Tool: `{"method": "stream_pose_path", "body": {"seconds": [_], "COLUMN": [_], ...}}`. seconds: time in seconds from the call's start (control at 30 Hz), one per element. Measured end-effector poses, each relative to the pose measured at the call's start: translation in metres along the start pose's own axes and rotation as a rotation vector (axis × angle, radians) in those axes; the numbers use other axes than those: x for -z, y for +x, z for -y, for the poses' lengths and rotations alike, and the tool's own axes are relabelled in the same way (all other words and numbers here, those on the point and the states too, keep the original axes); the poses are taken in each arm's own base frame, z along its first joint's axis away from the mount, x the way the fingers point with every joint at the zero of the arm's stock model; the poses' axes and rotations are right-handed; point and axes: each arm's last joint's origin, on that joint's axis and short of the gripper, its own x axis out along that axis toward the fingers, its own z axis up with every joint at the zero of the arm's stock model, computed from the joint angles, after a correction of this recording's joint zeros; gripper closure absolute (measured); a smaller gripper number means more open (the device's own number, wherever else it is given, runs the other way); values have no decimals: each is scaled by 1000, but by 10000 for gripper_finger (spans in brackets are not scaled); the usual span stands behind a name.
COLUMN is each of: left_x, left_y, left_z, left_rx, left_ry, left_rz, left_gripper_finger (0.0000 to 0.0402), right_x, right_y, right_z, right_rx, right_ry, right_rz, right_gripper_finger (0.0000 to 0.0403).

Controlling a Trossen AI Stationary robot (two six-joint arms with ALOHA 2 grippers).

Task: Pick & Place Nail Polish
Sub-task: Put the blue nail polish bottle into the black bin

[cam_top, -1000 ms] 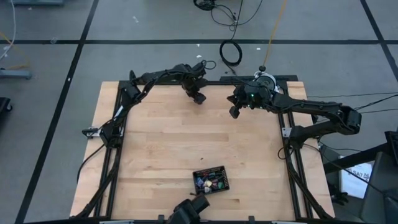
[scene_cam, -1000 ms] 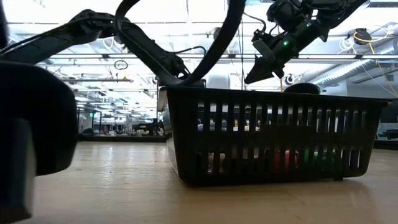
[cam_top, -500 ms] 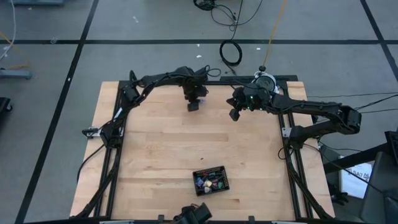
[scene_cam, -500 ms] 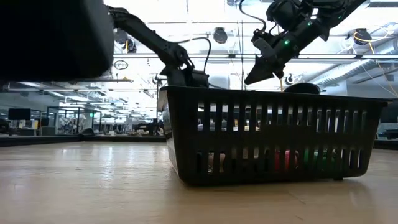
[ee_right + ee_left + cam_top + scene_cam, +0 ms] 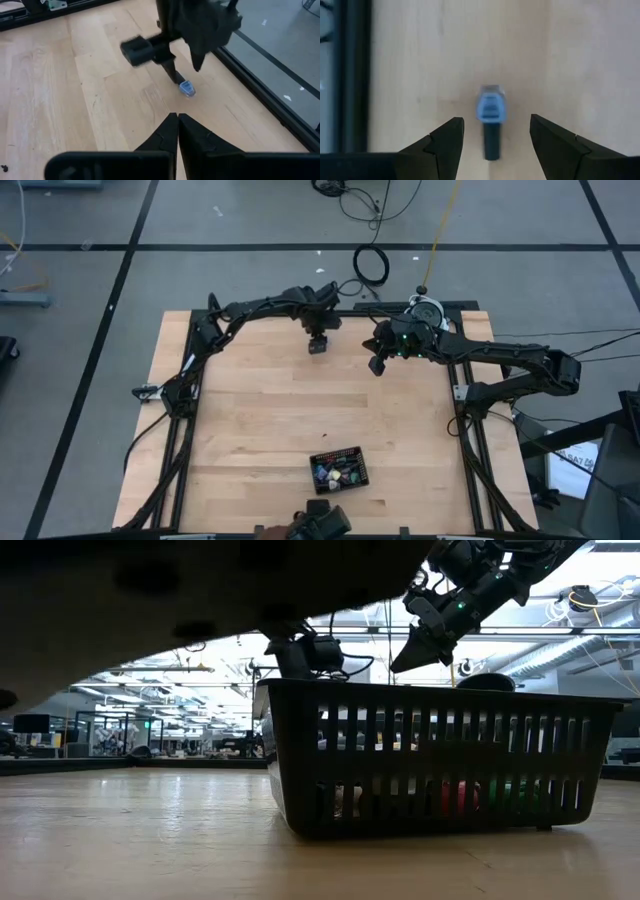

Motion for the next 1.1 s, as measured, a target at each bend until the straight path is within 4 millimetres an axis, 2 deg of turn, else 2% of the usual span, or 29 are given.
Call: {"method": "stream_pose_path", "body": {"seconds": [0.13,0.4,0.57,0.87,0.97,1.1], "left_x": [0,5,7,7,7,8], "left_y": [4,12,24,23,23,23], "left_z": [1,8,5,6,5,5], "left_rx": [-76,-72,-63,-61,-71,-71], "left_ry": [2,5,4,18,19,21], "left_rz": [-56,-142,-148,-142,-154,-154], "left_gripper_finger": [179,179,179,181,201,257], "right_x": [0,0,0,0,0,0], "right_y": [0,0,0,0,0,0], "right_z": [0,0,0,0,0,-1], "right_rx": [1,1,1,-2,-2,-5], "right_ry": [0,0,0,19,25,30], "right_rz": [1,1,0,1,1,1], "right_gripper_finger": [399,399,399,399,399,399]}}
